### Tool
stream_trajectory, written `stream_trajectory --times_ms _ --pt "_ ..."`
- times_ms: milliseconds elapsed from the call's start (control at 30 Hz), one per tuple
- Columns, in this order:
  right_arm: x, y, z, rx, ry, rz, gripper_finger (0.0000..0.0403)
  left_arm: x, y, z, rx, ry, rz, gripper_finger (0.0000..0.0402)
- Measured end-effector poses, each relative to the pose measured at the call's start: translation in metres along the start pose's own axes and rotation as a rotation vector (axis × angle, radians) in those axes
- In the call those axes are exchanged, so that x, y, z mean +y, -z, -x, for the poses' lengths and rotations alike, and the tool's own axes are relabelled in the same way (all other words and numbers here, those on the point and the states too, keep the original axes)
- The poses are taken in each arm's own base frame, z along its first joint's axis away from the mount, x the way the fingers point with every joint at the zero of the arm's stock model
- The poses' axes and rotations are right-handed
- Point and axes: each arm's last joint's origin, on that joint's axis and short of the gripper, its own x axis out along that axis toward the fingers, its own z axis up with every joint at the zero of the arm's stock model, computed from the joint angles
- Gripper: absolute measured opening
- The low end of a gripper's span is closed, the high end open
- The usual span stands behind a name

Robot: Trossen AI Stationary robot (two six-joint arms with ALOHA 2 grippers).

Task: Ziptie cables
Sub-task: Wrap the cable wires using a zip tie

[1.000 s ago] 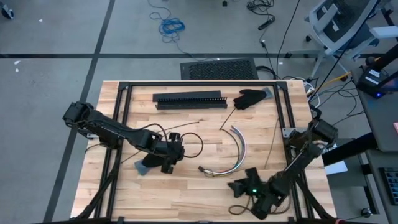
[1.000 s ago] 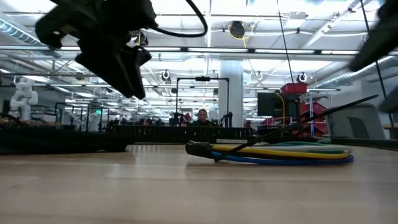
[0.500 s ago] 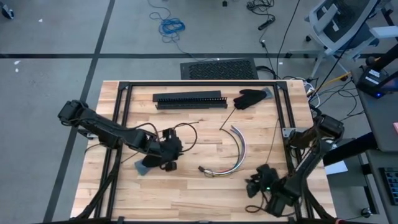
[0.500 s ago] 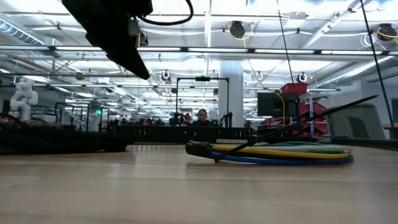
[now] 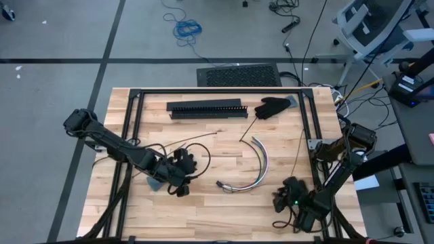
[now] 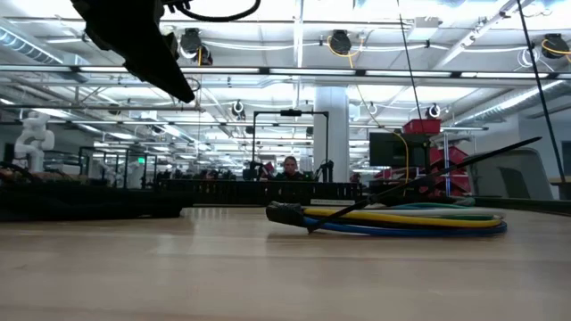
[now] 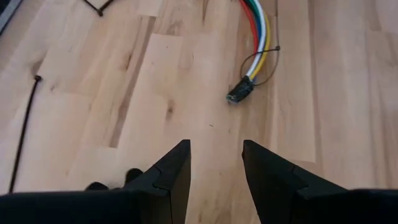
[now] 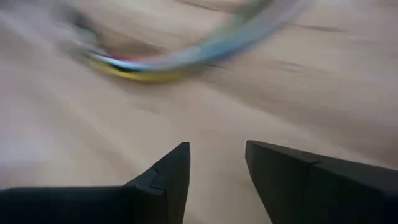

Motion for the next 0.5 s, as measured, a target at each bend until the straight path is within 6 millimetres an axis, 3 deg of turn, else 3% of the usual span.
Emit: stream_trajectory --times_ms 167,267,433,500 --pt "-0.03 -0.017 0.02 0.019 0.287 0.202 0.0137 -0.002 0.001 0.001 0.001 0.004 -0.014 0.0144" --pt "-0.041 -0.037 0.034 -0.042 0.388 0.279 0.0135 -0.002 0.001 0.001 0.0 0.004 -0.013 0.0144" --pt "-0.067 -0.062 0.033 -0.058 0.325 0.205 0.0138 -0.003 -0.004 0.003 -0.019 0.01 -0.001 0.0144" --pt "-0.062 -0.067 0.038 -0.084 0.255 0.166 0.0139 -0.004 -0.01 0.005 -0.05 -0.003 0.029 0.0144"
